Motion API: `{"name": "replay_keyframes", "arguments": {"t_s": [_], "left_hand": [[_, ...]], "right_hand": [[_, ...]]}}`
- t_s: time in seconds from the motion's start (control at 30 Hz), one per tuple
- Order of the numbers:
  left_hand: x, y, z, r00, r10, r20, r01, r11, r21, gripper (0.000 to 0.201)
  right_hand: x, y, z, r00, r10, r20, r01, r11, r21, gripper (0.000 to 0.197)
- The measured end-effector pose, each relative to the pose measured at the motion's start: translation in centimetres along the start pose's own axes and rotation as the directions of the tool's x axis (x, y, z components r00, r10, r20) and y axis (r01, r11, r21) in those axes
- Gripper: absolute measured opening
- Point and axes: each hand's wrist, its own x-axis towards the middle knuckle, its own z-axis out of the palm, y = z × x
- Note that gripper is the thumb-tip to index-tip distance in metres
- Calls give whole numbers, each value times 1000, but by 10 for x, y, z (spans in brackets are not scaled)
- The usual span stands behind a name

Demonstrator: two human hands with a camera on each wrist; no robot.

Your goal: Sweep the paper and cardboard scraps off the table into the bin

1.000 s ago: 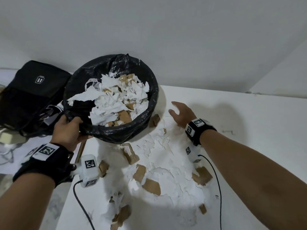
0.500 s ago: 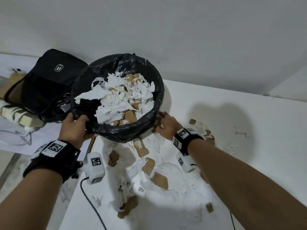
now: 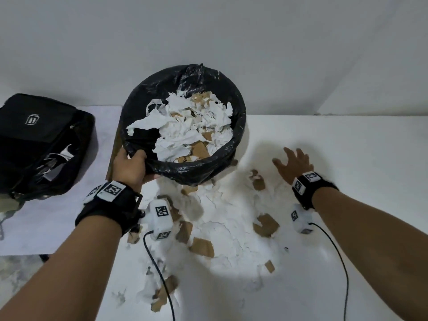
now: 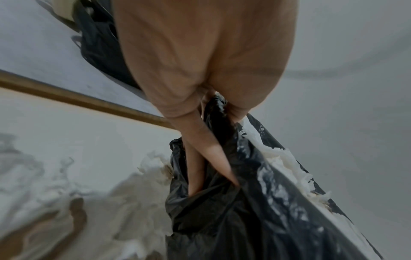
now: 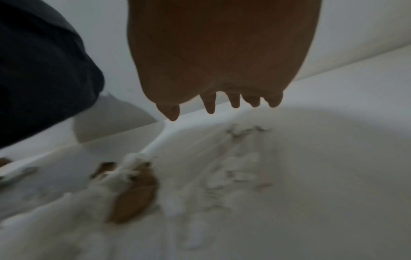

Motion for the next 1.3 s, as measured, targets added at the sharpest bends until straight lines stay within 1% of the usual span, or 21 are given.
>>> {"name": "replay_keyframes", "arguments": {"t_s": [0.07,0.13,0.2,0.27,0.33,0.4,0.47,0.57,0.63,0.7,0.77,0.83,0.9,1.0,1.03,1.07,1.1,1.17,1.2,1.23,1.3], "left_hand": [[-3,1,22,999,3,42,-3,1000,5,20],[-5,0,41,998,9,68,-11,1000,24,20],[-6,-3,57,996,21,88,-25,999,48,19],[-8,-4,72,994,21,107,-28,998,61,19],[-10,-6,84,993,15,120,-23,998,64,20],[-12,-5,94,990,11,138,-21,997,71,21],[-11,-3,102,989,12,148,-23,997,72,21],[-9,-1,105,988,27,151,-37,997,67,21],[-5,1,102,989,31,147,-40,997,62,20],[1,1,97,991,27,133,-35,998,58,20],[8,0,89,993,34,117,-43,997,68,21],[12,-1,81,994,31,106,-39,996,74,22],[14,-1,72,996,18,93,-23,998,55,23],[15,1,57,998,1,66,-3,1000,25,23],[16,1,50,998,-2,58,1,1000,17,24],[16,2,43,999,1,50,-1,1000,10,25],[17,3,35,999,5,40,-5,1000,8,26],[17,4,20,1000,14,12,-14,1000,10,30],[18,4,12,1000,16,-3,-16,1000,9,32],[18,3,5,1000,16,-15,-16,1000,5,33],[18,-1,-9,999,13,-42,-13,1000,0,29]], "right_hand": [[-2,25,1,997,65,44,-66,997,34,74],[-9,34,8,998,44,32,-48,992,115,73],[-21,26,19,999,-34,-2,34,983,181,69],[-39,7,31,989,-145,-12,144,969,200,66],[-56,-12,38,959,-284,-1,278,939,203,59],[-63,-18,36,933,-358,-34,356,904,236,51],[-60,-13,22,937,-328,-120,348,895,279,46],[-35,8,0,952,-213,-222,269,925,269,44],[-11,24,-10,967,-154,-202,201,950,240,49],[8,34,-13,987,-135,-91,150,971,184,58],[14,29,-8,989,-148,-1,147,978,147,64],[2,12,3,982,-182,41,173,971,166,64],[-23,-11,20,965,-255,65,238,951,198,63],[-64,-41,46,897,-418,145,378,894,240,61],[-73,-47,51,878,-454,151,407,875,262,59],[-76,-50,50,873,-472,121,427,860,280,55],[-74,-53,46,882,-469,54,436,854,285,50],[-61,-57,32,908,-411,-77,416,867,273,44],[-51,-60,25,916,-387,-104,400,879,259,44],[-42,-64,21,921,-377,-100,390,891,230,46],[-26,-76,21,920,-392,5,387,909,154,55]]}}
